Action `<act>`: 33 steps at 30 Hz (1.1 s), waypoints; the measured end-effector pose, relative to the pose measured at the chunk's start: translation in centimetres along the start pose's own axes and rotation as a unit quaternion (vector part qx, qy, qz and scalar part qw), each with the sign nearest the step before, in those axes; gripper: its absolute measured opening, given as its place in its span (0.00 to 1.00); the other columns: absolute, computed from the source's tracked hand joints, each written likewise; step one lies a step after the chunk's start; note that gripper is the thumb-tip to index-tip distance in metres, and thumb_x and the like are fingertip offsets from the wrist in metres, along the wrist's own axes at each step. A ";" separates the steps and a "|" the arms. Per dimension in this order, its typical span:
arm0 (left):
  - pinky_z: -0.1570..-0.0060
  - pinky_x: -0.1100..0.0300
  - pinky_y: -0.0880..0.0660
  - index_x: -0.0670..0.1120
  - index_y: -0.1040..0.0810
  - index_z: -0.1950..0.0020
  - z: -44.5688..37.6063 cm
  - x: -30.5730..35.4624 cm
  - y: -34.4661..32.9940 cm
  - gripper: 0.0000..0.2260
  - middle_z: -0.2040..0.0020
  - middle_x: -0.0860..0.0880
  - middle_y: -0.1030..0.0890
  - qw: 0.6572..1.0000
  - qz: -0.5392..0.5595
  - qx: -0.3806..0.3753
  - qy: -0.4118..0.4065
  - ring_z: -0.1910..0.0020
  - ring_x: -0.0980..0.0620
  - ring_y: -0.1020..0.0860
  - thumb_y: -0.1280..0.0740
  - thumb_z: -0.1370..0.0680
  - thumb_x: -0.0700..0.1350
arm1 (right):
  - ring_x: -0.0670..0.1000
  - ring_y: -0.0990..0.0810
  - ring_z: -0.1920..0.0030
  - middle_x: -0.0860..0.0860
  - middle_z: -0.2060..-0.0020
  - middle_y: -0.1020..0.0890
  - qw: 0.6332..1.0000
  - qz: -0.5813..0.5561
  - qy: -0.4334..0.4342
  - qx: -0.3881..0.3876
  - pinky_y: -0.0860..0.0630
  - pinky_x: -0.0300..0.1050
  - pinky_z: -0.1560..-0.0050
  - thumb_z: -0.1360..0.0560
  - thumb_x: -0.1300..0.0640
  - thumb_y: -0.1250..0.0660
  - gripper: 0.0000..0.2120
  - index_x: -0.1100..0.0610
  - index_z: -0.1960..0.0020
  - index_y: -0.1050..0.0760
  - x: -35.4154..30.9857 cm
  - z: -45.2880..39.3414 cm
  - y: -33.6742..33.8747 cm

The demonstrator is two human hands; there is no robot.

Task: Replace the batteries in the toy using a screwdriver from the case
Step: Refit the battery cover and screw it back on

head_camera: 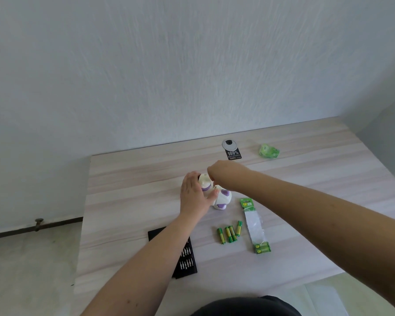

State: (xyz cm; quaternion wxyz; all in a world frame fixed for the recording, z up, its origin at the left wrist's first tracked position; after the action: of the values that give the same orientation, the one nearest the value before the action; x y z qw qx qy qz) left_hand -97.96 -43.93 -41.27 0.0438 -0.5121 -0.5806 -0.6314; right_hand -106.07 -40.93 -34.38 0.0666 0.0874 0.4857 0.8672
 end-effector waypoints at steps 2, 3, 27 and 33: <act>0.40 0.50 0.28 0.42 0.28 0.43 0.0 0.0 0.0 0.28 0.45 0.47 0.26 1.000 0.002 -0.002 0.001 0.42 0.45 0.27 0.33 0.33 0.61 | 0.52 0.28 0.74 0.53 0.72 0.23 1.000 -0.005 -0.024 -0.006 0.36 0.39 0.74 0.32 0.69 0.34 0.11 0.58 0.69 0.32 -0.1 -0.6 -0.3; 0.40 0.50 0.28 0.42 0.28 0.43 0.0 -0.1 -0.1 0.28 0.45 0.47 0.26 1.000 0.002 -0.005 0.002 0.42 0.45 0.27 0.32 0.34 0.60 | 0.52 0.29 0.75 0.53 0.73 0.23 0.999 -0.007 -0.033 0.003 0.36 0.39 0.75 0.31 0.68 0.35 0.12 0.58 0.70 0.32 -0.1 -1.0 -0.3; 0.37 0.52 0.31 0.42 0.29 0.41 0.1 -0.4 -0.1 0.28 0.42 0.47 0.27 0.998 0.005 -0.058 0.016 0.39 0.45 0.29 0.25 0.33 0.56 | 0.54 0.22 0.48 0.52 0.48 0.19 0.969 -0.187 -0.105 0.121 0.24 0.48 0.48 0.20 0.59 0.41 0.12 0.53 0.42 0.22 5.0 4.9 -2.0; 0.38 0.52 0.30 0.44 0.28 0.42 0.3 -0.3 0.4 0.31 0.43 0.48 0.27 0.997 0.019 -0.069 0.026 0.41 0.48 0.29 0.35 0.36 0.63 | 0.51 0.24 0.53 0.50 0.54 0.21 0.906 -0.366 -0.153 0.145 0.29 0.45 0.52 0.18 0.57 0.46 0.12 0.55 0.43 0.25 4.7 10.0 -5.5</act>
State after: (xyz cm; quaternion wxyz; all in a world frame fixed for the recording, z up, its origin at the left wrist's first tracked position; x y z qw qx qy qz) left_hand -97.43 -44.01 -41.26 0.0354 -0.5080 -0.5243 -0.6825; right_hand -108.36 -28.79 -33.52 0.4394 0.0437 0.5877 0.6780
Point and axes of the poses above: each hand's wrist, its own z-axis away from the middle knuckle, its own y-axis out of the back of the hand, x = y × z, the point moved 9 cm from there along -z, towards the middle knuckle
